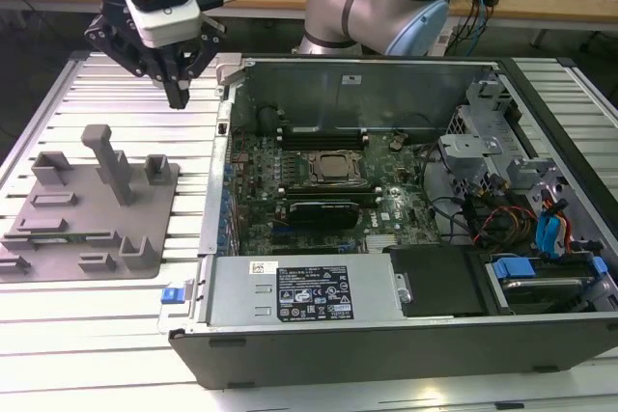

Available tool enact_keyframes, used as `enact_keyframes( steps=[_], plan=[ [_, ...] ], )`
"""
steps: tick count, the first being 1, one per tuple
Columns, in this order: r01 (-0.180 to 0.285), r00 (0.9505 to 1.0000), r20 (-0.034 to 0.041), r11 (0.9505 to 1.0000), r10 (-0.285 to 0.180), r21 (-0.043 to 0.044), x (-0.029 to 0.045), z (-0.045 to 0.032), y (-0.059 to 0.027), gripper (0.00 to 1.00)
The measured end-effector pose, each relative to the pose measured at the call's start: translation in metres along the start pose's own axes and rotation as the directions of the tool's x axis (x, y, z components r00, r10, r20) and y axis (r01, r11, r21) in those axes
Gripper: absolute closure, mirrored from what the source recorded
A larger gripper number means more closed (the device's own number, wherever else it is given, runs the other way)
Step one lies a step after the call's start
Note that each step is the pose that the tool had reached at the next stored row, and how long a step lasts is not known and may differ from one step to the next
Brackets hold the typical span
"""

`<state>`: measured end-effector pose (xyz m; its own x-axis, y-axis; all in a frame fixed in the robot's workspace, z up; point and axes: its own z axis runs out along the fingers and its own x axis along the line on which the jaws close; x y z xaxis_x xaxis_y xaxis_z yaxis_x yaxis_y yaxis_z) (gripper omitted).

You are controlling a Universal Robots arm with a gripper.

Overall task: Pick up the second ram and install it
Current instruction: 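Reach for the second ram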

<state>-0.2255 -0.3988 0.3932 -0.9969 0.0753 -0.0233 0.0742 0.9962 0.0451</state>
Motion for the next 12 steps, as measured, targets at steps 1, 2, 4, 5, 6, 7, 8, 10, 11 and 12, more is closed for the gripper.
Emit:
enact_keyframes(
  steps=[1, 2, 4, 5, 6, 7, 8, 10, 11, 12],
  plan=[
    [0.000, 1.0000, 0.0000, 1.0000, 0.000, 0.0000, 0.0018, 0.0000, -0.0001, 0.92],
    [0.000, 1.0000, 0.0000, 1.0000, 0.000, 0.0000, 0.0034, -0.0001, -0.0003, 0.92],
    [0.000, 1.0000, 0.0000, 1.0000, 0.000, 0.0000, 0.0075, -0.0002, -0.0006, 0.92],
    [0.000, 1.0000, 0.0000, 1.0000, 0.000, 0.0000, 0.0114, -0.0003, -0.0008, 0.92],
    [0.000, 1.0000, 0.0000, 1.0000, 0.000, 0.0000, 0.0149, -0.0004, -0.0011, 0.92],
    [0.000, 1.0000, 0.0000, 1.0000, 0.000, 0.0000, 0.0179, -0.0005, -0.0013, 0.92],
    [0.000, 1.0000, 0.0000, 1.0000, 0.000, 0.0001, 0.0202, -0.0006, -0.0015, 0.92],
    [0.000, 1.0000, -0.0001, 1.0000, 0.000, 0.0000, 0.0245, -0.0007, -0.0018, 0.92],
    [0.000, 1.0000, 0.0000, 1.0000, 0.000, 0.0000, 0.0286, -0.0008, -0.0021, 0.92],
    [0.000, 1.0000, 0.0000, 1.0000, 0.000, 0.0000, 0.0318, -0.0008, -0.0024, 0.92]
  ],
)
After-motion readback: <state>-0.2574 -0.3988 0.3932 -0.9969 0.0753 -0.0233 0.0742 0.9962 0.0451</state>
